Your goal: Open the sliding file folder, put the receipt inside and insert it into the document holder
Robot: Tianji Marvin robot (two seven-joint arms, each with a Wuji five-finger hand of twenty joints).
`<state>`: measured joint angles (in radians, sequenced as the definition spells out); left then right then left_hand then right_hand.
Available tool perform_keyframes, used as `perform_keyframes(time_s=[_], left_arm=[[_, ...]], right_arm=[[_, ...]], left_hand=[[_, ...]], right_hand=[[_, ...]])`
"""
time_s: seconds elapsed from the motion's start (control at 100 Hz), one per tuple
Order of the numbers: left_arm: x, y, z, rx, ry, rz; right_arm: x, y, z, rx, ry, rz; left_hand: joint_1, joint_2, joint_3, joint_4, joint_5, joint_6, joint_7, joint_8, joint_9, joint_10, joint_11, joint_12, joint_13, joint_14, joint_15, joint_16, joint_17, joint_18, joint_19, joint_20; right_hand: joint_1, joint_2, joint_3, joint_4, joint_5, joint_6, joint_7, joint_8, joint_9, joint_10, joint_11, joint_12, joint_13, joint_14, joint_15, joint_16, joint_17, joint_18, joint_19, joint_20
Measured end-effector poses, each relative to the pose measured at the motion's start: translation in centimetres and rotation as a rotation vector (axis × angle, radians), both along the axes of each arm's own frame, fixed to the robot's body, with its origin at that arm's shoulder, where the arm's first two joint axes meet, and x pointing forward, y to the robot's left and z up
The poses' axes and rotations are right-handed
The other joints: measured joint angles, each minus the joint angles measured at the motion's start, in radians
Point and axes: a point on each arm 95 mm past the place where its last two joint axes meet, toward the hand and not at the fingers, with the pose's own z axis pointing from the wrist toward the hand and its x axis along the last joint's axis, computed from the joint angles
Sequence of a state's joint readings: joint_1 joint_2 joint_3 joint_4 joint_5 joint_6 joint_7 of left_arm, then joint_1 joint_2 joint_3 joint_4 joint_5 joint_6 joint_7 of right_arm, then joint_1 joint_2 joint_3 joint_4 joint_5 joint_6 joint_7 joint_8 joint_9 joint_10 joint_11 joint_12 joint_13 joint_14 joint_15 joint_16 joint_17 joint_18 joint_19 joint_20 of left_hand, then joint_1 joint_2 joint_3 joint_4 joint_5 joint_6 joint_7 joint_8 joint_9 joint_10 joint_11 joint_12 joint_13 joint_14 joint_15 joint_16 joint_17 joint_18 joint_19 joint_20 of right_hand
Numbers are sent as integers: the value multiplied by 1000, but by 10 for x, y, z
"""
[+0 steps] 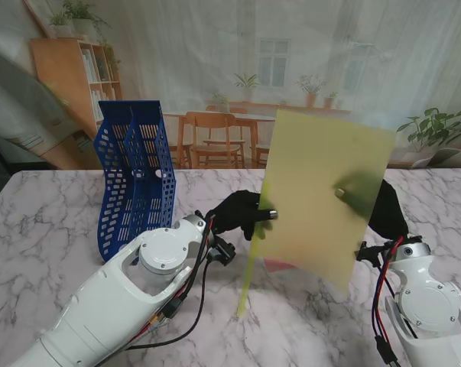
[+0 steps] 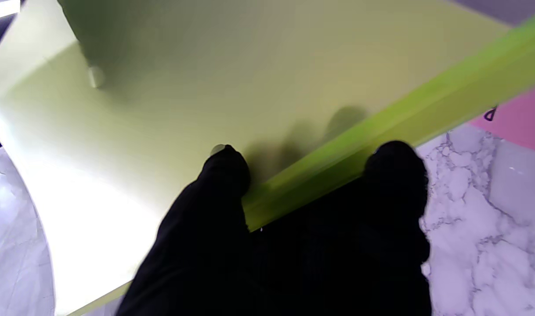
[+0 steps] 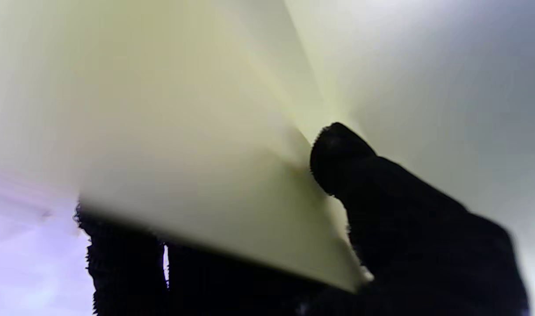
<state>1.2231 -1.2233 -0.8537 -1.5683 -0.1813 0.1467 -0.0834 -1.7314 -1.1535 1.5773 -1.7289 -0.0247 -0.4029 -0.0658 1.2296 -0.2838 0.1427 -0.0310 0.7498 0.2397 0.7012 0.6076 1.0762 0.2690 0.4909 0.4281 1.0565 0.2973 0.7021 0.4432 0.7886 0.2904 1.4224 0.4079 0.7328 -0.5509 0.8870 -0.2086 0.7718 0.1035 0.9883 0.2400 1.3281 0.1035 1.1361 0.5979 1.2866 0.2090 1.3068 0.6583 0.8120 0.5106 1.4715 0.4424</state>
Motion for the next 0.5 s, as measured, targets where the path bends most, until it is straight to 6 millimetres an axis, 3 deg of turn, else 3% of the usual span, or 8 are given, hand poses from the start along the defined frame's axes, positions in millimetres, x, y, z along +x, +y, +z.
perform_keyframes(time_s=[0.33,0.5], left_arm=[[-2,9,-21,25,87,37],[-7,16,-29,13,154,36]], right_arm=[[9,9,-18,4,176,-96],[10,12,-25,5,265,-115]], left_hand=[[0,10,0,0,0,23,-28,-48,-1,3,0,0,0,2,2,14,-2,0,8,0],[0,12,0,0,-13,35,-40,-48,-1,9,10,0,0,4,18,15,-2,3,21,1]], right_hand=[[29,38,-3,0,11,50,16,147,12,11,-22,9,0,13,-3,8,23,0,6,-41],[40,38,-2,-7,11,64,29,176,11,23,-22,2,0,23,-7,8,23,2,6,-52]])
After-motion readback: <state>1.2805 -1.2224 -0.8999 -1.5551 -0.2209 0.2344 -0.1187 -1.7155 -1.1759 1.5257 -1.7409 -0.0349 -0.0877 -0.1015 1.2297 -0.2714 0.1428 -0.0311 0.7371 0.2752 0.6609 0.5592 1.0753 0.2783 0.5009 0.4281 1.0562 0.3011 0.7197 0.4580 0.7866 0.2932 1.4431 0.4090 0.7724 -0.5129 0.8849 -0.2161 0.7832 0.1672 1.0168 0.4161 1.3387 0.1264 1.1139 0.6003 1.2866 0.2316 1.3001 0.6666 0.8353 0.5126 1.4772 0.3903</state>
